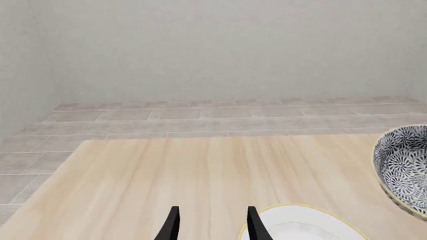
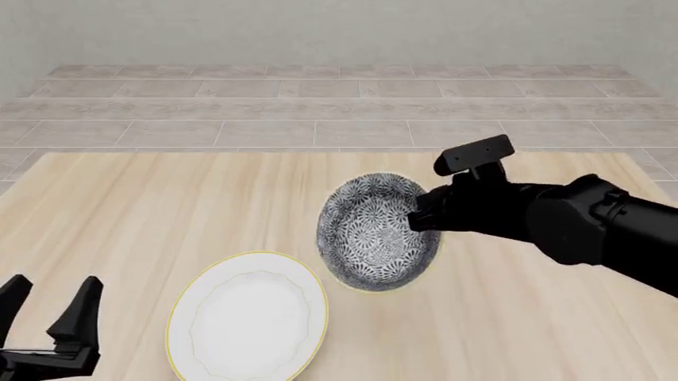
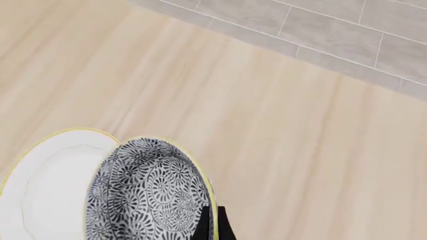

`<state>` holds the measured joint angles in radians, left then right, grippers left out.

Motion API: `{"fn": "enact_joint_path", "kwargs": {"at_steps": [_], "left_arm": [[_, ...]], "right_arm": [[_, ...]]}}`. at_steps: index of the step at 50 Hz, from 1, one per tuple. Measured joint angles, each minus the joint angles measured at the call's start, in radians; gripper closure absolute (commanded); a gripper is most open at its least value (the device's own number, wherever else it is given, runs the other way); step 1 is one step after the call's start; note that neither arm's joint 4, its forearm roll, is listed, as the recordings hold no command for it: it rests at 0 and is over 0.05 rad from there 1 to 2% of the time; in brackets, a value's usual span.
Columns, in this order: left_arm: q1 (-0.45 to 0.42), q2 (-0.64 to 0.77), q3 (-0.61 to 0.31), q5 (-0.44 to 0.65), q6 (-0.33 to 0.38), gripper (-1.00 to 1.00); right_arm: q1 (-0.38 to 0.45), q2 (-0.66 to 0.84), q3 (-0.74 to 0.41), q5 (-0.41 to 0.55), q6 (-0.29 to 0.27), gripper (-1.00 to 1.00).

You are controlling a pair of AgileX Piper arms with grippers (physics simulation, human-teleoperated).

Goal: Put the bowl on the plate.

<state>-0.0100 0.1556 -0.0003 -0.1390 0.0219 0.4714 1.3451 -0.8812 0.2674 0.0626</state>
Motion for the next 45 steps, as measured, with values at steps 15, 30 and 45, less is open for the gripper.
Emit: {"fn": "enact_joint_path", "kwargs": {"at_steps": [15,30,45], "left_arm": [[0.000,0.014,0.000,-0.019,-0.001,-1.00],[-0.003,0.024,0.000,-0.034,0.002,-1.00],[-0.005,0.027,0.000,-0.041,0.004,-1.00]], "right_arm": [[0.066,0.042,-0.056,0.013,0.041,1.00],[0.128,0.081,-0.101,0.013,0.071,1.00],[0.189,0.125,-0.138,0.005,0.098,1.00]]}}
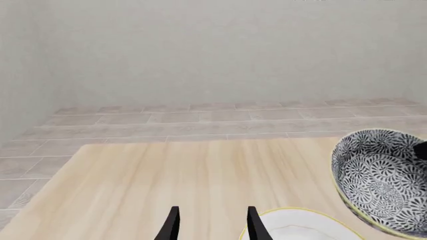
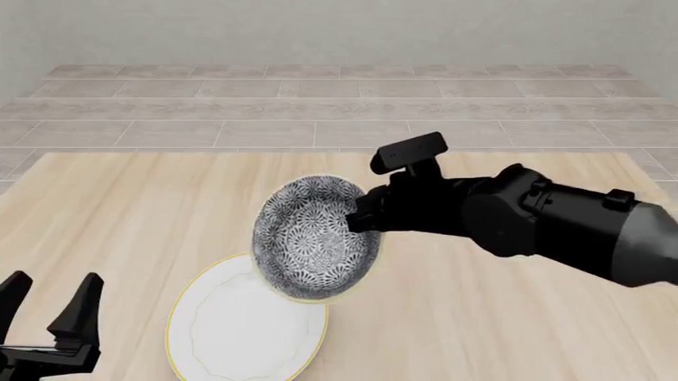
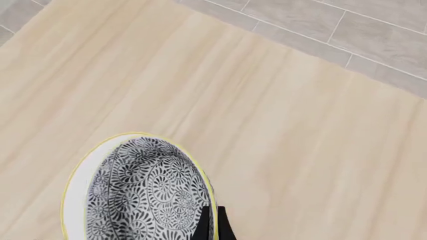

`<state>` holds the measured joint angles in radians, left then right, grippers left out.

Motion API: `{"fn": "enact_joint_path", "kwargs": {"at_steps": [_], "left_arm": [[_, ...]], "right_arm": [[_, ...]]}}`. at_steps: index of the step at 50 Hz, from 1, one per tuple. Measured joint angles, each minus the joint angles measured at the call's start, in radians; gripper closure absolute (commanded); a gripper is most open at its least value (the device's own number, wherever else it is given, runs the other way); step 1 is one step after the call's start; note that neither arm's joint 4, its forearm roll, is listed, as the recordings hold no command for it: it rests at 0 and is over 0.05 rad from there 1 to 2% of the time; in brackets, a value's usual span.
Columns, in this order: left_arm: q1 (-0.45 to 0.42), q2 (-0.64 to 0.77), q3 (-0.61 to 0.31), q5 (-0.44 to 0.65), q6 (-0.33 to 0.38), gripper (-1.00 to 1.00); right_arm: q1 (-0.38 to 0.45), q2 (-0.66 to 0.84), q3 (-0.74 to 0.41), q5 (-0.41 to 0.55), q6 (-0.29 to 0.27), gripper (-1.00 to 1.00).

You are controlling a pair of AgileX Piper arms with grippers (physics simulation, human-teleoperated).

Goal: Put the bowl on the plate.

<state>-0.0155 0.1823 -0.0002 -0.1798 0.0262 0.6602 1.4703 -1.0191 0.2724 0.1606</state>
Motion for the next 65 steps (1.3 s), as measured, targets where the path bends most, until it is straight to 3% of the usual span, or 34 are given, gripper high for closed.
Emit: {"fn": "enact_joint_path", "kwargs": {"at_steps": [27,44,65], "left_arm": [[0.000,-0.049,0.000,0.042,-0.002,-1.00],[0.003,-0.087,-0.001,0.081,-0.005,-1.00],[0.005,-0.095,-0.001,0.088,-0.004,-1.00]], "right_arm": [[0.131,0.108,-0.055,-0.043,0.056,1.00],[0.203,0.186,-0.070,-0.093,0.136,1.00],[0.218,0.256,-0.065,-0.131,0.219,1.00]]}}
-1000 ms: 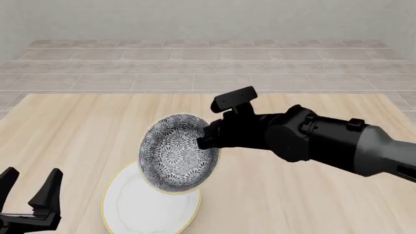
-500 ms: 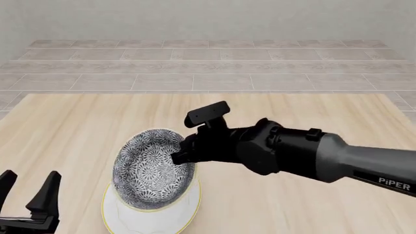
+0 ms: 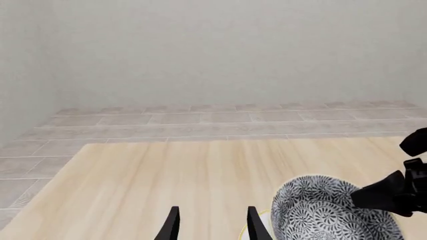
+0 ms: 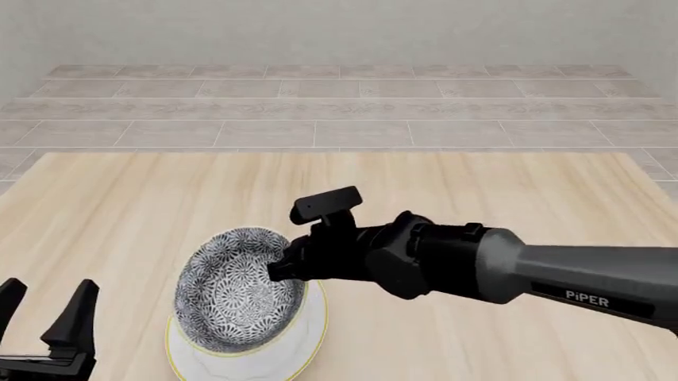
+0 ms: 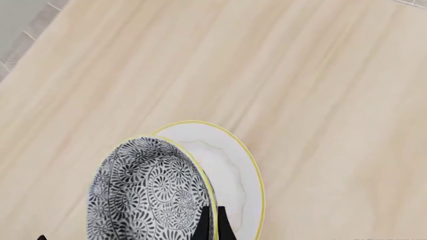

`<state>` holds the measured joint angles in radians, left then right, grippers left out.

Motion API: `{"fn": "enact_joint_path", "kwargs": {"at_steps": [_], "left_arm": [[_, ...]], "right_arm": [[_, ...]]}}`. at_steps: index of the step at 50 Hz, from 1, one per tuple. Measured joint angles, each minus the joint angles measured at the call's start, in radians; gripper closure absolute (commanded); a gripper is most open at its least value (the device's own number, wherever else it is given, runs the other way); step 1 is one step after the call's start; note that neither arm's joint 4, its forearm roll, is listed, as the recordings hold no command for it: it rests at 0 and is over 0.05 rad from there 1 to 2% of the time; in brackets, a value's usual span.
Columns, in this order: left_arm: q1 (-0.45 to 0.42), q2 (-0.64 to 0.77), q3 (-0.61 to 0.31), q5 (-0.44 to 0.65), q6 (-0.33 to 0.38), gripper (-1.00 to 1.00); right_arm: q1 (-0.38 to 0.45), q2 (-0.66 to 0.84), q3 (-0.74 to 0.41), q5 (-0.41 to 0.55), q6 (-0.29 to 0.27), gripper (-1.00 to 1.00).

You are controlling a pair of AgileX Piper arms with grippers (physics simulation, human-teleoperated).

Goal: Put the bowl on the plate.

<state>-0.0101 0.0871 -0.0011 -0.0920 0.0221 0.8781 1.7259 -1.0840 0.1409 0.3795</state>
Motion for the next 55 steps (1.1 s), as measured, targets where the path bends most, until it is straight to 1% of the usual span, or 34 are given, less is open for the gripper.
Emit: {"fn": "enact_joint_path", "kwargs": {"at_steps": [7,21,39,55], "left_arm": [[0.000,0.000,0.000,0.000,0.000,-1.00],[0.000,-0.011,0.000,0.010,0.001,-1.00],[0.000,-0.032,0.000,0.032,0.003,-1.00],[-0.001,-0.035,-0.001,0.037,0.005,-1.00]], "right_arm": [[-0.007,0.018,-0.001,-0.001,0.001,1.00],[-0.014,0.038,-0.002,0.002,-0.016,1.00],[-0.007,0.067,0.014,-0.021,-0.025,1.00],[-0.001,0.089,0.025,-0.046,-0.021,1.00]]}}
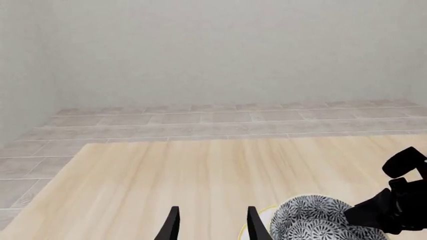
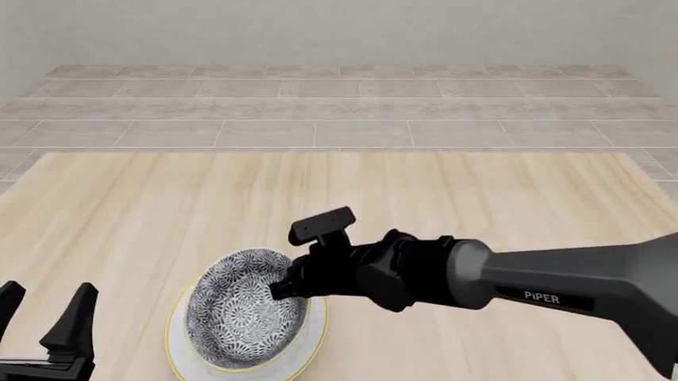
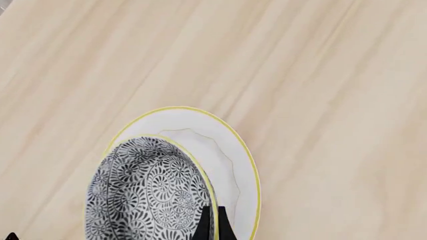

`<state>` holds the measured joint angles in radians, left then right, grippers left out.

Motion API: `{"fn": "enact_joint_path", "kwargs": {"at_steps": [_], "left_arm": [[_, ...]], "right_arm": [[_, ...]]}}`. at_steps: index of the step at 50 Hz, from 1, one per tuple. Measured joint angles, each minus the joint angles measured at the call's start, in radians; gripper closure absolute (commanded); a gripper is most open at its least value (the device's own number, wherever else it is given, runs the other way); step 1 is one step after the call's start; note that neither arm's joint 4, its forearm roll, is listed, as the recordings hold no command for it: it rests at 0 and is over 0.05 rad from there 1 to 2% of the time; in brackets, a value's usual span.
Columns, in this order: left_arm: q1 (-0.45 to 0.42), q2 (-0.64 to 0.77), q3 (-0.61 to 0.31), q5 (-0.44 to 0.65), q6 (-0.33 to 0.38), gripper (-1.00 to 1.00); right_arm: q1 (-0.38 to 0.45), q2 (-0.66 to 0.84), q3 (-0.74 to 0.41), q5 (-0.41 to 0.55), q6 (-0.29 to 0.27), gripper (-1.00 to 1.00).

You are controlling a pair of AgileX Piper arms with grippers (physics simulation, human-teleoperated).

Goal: Put the bowl on the plate.

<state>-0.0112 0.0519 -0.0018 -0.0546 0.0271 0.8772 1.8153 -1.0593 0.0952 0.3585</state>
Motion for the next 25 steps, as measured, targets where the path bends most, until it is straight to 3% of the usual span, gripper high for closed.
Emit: {"fn": "enact_joint_path", "kwargs": {"at_steps": [25], "left_arm": [[-0.004,0.007,0.000,-0.004,0.003,-1.00]], "right_arm": [[0.001,0.026,0.001,-0.037,0.012,1.00]]}}
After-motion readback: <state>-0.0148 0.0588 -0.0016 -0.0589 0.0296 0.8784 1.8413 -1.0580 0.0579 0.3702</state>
